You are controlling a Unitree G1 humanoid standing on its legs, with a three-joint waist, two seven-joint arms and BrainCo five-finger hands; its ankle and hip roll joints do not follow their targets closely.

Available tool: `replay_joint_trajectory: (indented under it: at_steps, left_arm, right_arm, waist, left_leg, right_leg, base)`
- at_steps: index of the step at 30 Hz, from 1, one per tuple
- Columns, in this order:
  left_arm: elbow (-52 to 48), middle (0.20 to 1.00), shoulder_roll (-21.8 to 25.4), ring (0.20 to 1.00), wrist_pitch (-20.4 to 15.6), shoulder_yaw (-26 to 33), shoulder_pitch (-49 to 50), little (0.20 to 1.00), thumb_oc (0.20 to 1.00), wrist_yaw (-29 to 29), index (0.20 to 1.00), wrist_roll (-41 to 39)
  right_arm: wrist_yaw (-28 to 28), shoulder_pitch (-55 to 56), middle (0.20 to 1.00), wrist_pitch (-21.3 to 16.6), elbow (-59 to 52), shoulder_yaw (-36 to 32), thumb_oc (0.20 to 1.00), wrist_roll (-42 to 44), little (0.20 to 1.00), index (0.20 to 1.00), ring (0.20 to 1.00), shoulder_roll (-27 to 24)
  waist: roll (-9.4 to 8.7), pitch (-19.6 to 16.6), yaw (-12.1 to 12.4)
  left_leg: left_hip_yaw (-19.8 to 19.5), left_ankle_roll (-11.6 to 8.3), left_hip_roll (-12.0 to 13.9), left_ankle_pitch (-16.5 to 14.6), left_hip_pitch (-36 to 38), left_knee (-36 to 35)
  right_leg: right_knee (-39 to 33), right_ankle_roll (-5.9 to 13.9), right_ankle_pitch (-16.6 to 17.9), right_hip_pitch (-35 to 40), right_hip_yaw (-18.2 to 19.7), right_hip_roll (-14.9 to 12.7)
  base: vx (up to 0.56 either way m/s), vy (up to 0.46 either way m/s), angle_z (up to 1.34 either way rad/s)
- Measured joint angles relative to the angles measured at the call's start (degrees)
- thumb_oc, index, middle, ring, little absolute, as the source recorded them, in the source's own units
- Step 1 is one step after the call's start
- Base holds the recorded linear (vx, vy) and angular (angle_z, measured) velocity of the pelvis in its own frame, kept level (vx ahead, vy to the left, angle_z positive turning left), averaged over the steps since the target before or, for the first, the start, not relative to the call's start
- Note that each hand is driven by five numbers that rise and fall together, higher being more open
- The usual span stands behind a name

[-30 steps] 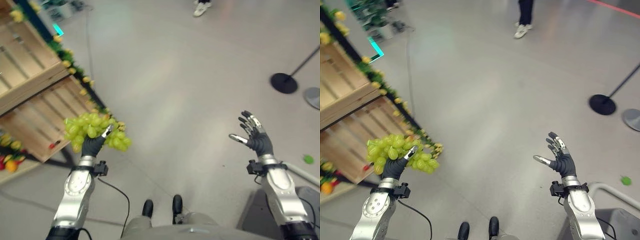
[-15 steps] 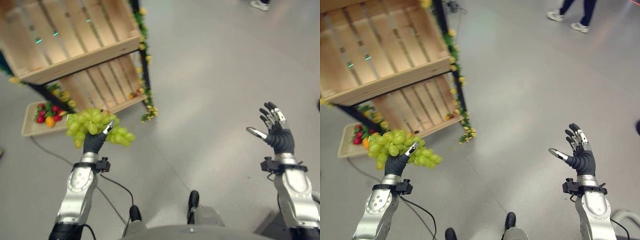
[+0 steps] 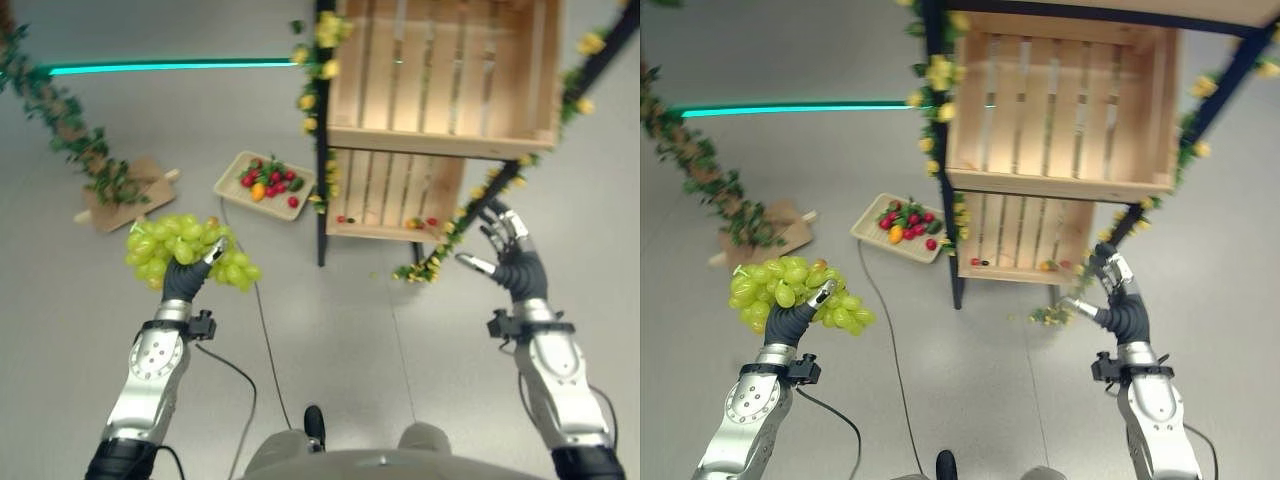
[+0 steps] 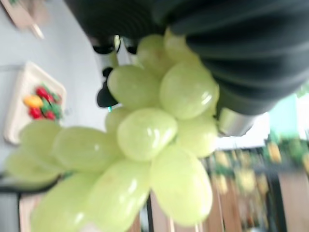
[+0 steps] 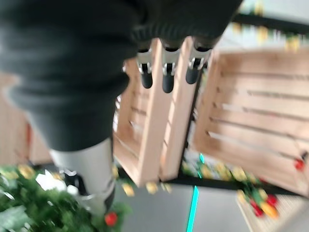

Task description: Pick up the fruits from the basket on one side to the basket on the other side

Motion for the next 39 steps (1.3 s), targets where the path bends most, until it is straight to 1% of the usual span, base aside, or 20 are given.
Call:
replay_joint_trajectory:
  at_steps: [3,4,7,9,11,12,14,16,17,18,20,21,23,25,29,33,35,36,37,39]
  left_arm:
    - [1.1,0.200,0.1,0.200,0.2,0.3,0.2,0.200,0.200,0.0,0.200,0.0]
    - [2.2,0.200,-0.3,0.200,0.2,0.3,-0.1,0.200,0.200,0.0,0.200,0.0]
    - [2.7,0.200,-0.3,0.200,0.6,0.6,0.3,0.200,0.200,0.2,0.200,0.0]
    - [3.0,0.200,-0.8,0.200,0.6,0.3,1.0,0.200,0.200,0.2,0.200,0.0]
    - [2.8,0.200,-0.6,0.200,0.7,0.3,2.6,0.200,0.200,0.0,0.200,0.0]
    - [2.6,0.200,-1.8,0.200,0.8,0.6,4.7,0.200,0.200,0.3,0.200,0.0]
    - [2.3,0.200,-2.7,0.200,1.0,0.7,5.8,0.200,0.200,0.2,0.200,0.0]
    - [0.8,0.200,-2.5,0.200,1.0,0.7,4.2,0.200,0.200,-0.1,0.200,0.1]
    - [0.4,0.200,-2.5,0.200,1.0,0.9,4.0,0.200,0.200,0.0,0.200,0.1]
    - [0.3,0.200,-2.5,0.200,1.1,1.2,4.1,0.200,0.200,0.0,0.200,0.2]
    - [-0.5,0.200,-3.1,0.200,1.1,1.1,3.8,0.200,0.200,0.0,0.200,0.9]
    - [-0.9,0.200,-2.9,0.200,1.0,0.7,3.5,0.200,0.200,-0.1,0.200,1.6]
    - [-0.3,0.200,-3.2,0.200,1.0,0.7,3.6,0.200,0.200,0.1,0.200,1.9]
    - [0.2,0.200,-3.4,0.200,1.2,0.6,3.9,0.200,0.200,0.2,0.200,1.9]
    - [1.4,0.200,-4.6,0.200,1.1,0.4,3.6,0.200,0.200,0.1,0.200,1.7]
    - [1.3,0.200,-4.4,0.200,1.0,0.2,3.3,0.200,0.200,0.9,0.200,1.7]
    - [1.2,0.200,-4.3,0.200,1.0,0.2,3.6,0.200,0.200,2.0,0.200,1.7]
    - [1.2,0.200,-4.5,0.200,1.0,0.3,3.7,0.200,0.200,2.4,0.200,1.7]
    - [1.4,0.200,-4.7,0.200,1.0,0.3,3.6,0.200,0.200,2.5,0.200,1.7]
    - [1.8,0.200,-4.1,0.200,1.1,0.7,3.5,0.200,0.200,3.0,0.200,1.6]
  right_arm:
    - [0.2,0.0,1.000,0.1,1.6,-1.0,1.000,0.0,1.000,1.000,1.000,-0.4]
    - [0.1,-0.4,1.000,0.1,2.9,-1.0,1.000,0.0,1.000,1.000,1.000,-0.4]
    - [-0.2,-0.9,1.000,0.2,4.8,-1.4,1.000,0.2,1.000,1.000,1.000,-0.3]
    - [-0.3,-1.5,1.000,0.6,6.3,-1.4,1.000,0.2,1.000,1.000,1.000,-0.4]
    - [-0.3,-0.4,1.000,0.7,7.3,-1.5,1.000,0.3,1.000,1.000,1.000,-0.3]
    - [-0.4,-0.5,1.000,0.9,8.7,-1.7,1.000,0.3,1.000,1.000,1.000,-0.6]
    - [-0.4,-2.4,1.000,1.1,9.8,-1.4,1.000,0.3,1.000,1.000,1.000,-0.7]
    - [0.2,-3.7,1.000,1.5,9.9,-0.6,1.000,-0.1,1.000,1.000,1.000,-0.9]
    - [0.3,-4.2,1.000,2.3,10.1,0.8,1.000,-0.1,1.000,1.000,1.000,-0.7]
    - [0.6,-4.2,1.000,2.5,10.1,1.8,1.000,-0.1,1.000,1.000,1.000,-0.5]
    - [0.8,-4.1,1.000,2.6,10.7,3.2,1.000,-0.1,1.000,1.000,1.000,0.1]
    - [0.9,-3.0,1.000,2.6,10.5,3.5,1.000,-0.2,1.000,1.000,1.000,0.1]
    - [1.1,-2.6,1.000,2.8,10.7,4.1,1.000,-0.2,1.000,1.000,1.000,0.1]
    - [1.5,-2.5,1.000,2.8,10.5,4.4,1.000,-0.2,1.000,1.000,1.000,0.1]
    - [1.8,-1.3,1.000,2.7,9.4,5.3,1.000,-0.2,1.000,1.000,1.000,0.0]
    - [1.2,-1.0,1.000,2.7,9.3,5.0,1.000,-0.2,1.000,1.000,1.000,0.2]
    - [0.1,-2.0,1.000,2.6,9.1,4.5,1.000,-0.2,1.000,1.000,1.000,0.2]
    - [-0.4,-3.4,1.000,2.2,9.0,3.9,1.000,-0.2,1.000,1.000,1.000,-0.9]
    - [-0.4,-3.5,1.000,2.1,9.2,3.2,1.000,-0.2,1.000,1.000,1.000,-1.4]
    - [-0.7,-2.2,1.000,2.2,9.1,1.5,1.000,-0.3,1.000,1.000,1.000,-0.2]
  waist:
    - [-0.17,0.0,-1.4]
    - [-0.13,0.0,-1.6]
    - [-0.46,-0.1,-1.7]
    - [-1.25,-0.6,-1.8]
    - [-3.71,-2.2,-1.7]
    - [-4.19,-3.5,-0.4]
    - [-3.43,-4.3,0.3]
    - [-3.31,-4.4,-0.3]
    - [-3.62,-4.3,0.1]
    - [-3.58,-4.5,0.0]
    - [-2.03,-5.2,-0.1]
    - [-3.06,-5.8,-0.4]
    - [-3.16,-6.0,-0.2]
    - [-2.98,-5.8,0.0]
    - [-3.91,-5.3,0.1]
    - [-5.56,-4.1,-0.7]
    - [-5.61,-4.2,0.0]
    - [-3.94,-3.4,1.0]
    - [-3.08,-3.0,0.8]
    - [-5.24,-2.7,-0.3]
  left_leg:
    - [-2.9,-0.61,-2.1,-0.5,1.8,-1.3]
    - [-6.0,-2.18,-2.3,-1.8,3.0,-1.5]
    - [-2.8,-1.69,-2.4,-2.5,7.0,-3.1]
    - [-2.4,-2.61,-3.2,-3.3,10.1,-3.3]
    - [-2.3,-5.16,-5.4,-5.1,13.8,-3.2]
    - [-2.1,-6.21,-7.2,-7.6,14.1,0.0]
    - [-1.8,-4.98,-6.4,-10.1,10.3,3.4]
    - [-1.8,-3.99,-4.5,-9.6,7.4,-0.1]
    - [-0.4,-1.50,-3.2,-7.1,8.6,-1.8]
    - [0.9,-1.84,-2.4,-7.2,9.9,-2.4]
    - [3.6,-2.37,0.9,-8.0,10.4,-2.7]
    - [3.7,-3.01,0.4,-8.3,10.9,-2.7]
    - [3.9,-3.87,0.2,-8.7,11.8,-2.0]
    - [4.6,-5.21,-0.6,-8.7,11.3,1.6]
    - [6.6,-13.76,-3.4,-9.0,-2.3,30.6]
    - [3.5,-13.32,0.4,-9.2,-4.6,21.3]
    - [-2.2,-10.49,2.9,-6.8,-3.9,8.8]
    - [-6.2,-8.17,4.5,-5.1,-1.3,0.7]
    - [-5.9,-10.22,5.3,-2.8,-0.8,0.1]
    - [-2.0,-9.10,2.7,0.4,0.6,-1.2]
  right_leg:
    - [-2.0,-0.06,0.2,-7.6,-1.0,1.1]
    - [-5.0,0.47,0.7,-9.1,2.2,2.9]
    - [-9.9,-0.19,4.1,-9.4,3.2,4.2]
    - [-11.4,-3.01,7.8,-9.2,2.7,4.5]
    - [-13.4,-7.85,17.9,-7.4,2.7,4.4]
    - [-15.6,-10.45,15.0,-5.9,1.9,4.6]
    - [-21.0,-10.22,16.4,-4.2,5.3,6.3]
    - [-27.5,-9.36,18.9,-1.8,9.4,9.2]
    - [-28.7,-8.99,19.0,-0.4,9.9,10.7]
    - [-29.1,-6.67,17.4,0.5,9.2,11.2]
    - [-23.4,-6.02,12.9,-0.8,2.6,10.9]
    - [-21.0,-5.78,11.6,-0.8,3.3,9.0]
    - [-22.1,-7.82,11.8,0.4,4.1,9.4]
    - [-24.4,-7.72,12.5,2.8,5.0,9.6]
    - [-28.5,-7.10,13.2,6.8,9.2,4.9]
    - [-30.9,-5.43,13.4,9.7,15.8,3.3]
    - [-30.8,-3.29,13.5,8.4,21.2,3.1]
    - [-29.5,-1.83,13.5,6.9,22.5,3.6]
    - [-29.4,-1.23,13.8,6.8,23.0,3.9]
    - [-30.0,0.83,13.7,6.8,21.5,0.0]
  base:
    - [0.31,0.052,1.45]
    - [0.32,0.015,1.61]
    - [0.31,-0.034,1.45]
    - [0.24,-0.083,1.18]
    - [0.20,-0.135,1.03]
    - [0.17,-0.136,0.16]
    - [0.17,-0.163,-0.11]
    - [0.10,-0.165,-0.09]
    - [0.08,-0.175,-0.37]
    - [0.07,-0.153,-0.50]
    - [0.06,-0.128,-0.29]
    - [0.05,-0.116,-0.20]
    - [0.03,-0.149,-0.24]
    - [-0.01,-0.138,-0.32]
    - [0.00,-0.068,-0.31]
    - [0.10,0.083,-0.27]
    - [0.08,0.196,-1.03]
    - [0.02,0.184,-1.20]
    - [0.00,0.245,-1.34]
    - [-0.06,0.361,-0.80]
